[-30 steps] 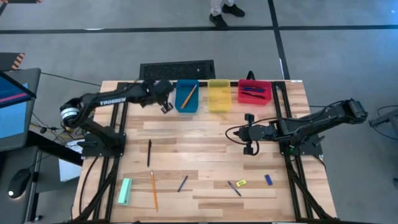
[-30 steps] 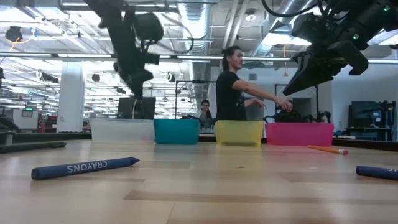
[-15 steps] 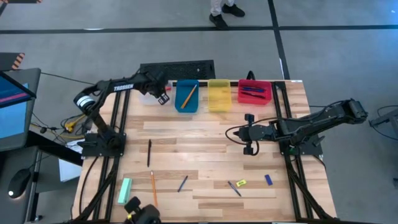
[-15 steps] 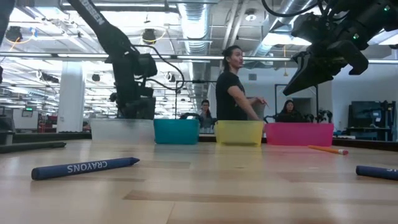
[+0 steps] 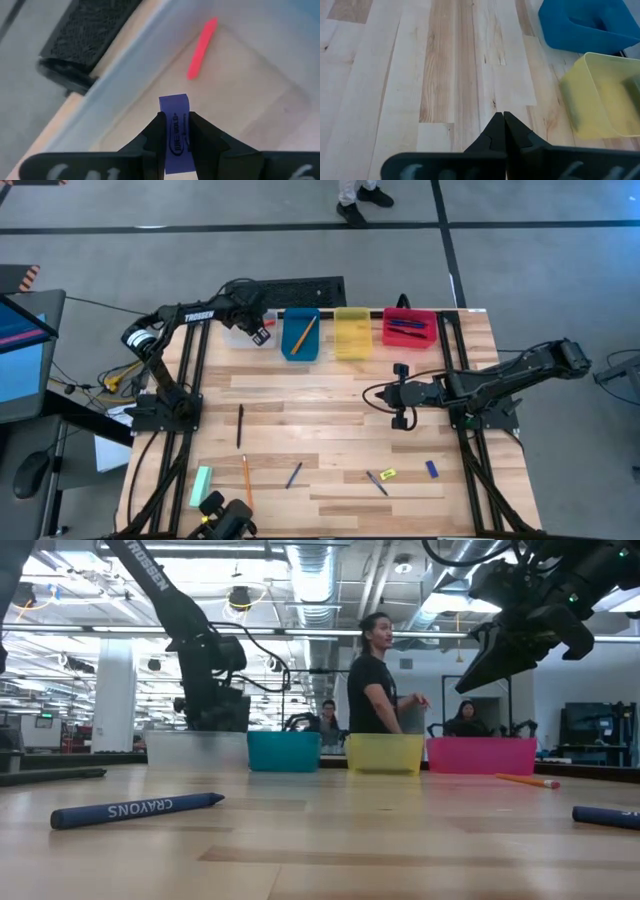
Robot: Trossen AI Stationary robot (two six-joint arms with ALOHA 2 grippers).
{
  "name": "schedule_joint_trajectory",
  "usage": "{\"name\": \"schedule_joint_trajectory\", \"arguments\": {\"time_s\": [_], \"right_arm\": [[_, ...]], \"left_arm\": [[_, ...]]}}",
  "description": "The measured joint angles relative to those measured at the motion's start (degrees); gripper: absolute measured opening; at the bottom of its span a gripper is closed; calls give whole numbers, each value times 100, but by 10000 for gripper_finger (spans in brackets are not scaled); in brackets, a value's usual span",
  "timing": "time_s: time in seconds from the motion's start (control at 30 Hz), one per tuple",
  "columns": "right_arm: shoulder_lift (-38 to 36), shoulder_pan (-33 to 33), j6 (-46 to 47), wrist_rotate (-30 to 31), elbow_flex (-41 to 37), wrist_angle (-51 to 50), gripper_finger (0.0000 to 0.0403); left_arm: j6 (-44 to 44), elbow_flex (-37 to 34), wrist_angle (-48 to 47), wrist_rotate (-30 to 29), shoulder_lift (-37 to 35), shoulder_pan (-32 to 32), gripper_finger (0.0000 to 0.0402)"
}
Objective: Sort crayons/erasers/pens/pencils in bins
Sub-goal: Put the blue eraser into the transparent bin, then put the orange pencil into the blue bin
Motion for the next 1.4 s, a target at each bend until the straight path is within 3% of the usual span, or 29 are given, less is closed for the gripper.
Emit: {"name": "schedule_joint_trajectory", "arguments": {"time_s": [0.3,0.6,0.77,0.97,1.23,1.4], "right_arm": [[0,3,1,0,0,-2,3],[0,3,-3,0,0,-2,3],[0,3,-16,-2,0,-4,3],[0,3,-13,-2,0,-4,3],[0,3,-8,-2,0,-4,3],[0,3,1,-2,0,0,3]], "left_arm": [[10,0,220,-3,241,4,58],[45,0,182,-113,226,-55,107],[202,0,140,-410,41,-165,114],[218,0,-45,-639,-506,-340,92],[-156,-2,-184,-201,-1546,-885,7],[-336,-483,544,19,-2077,-1591,3]]}}
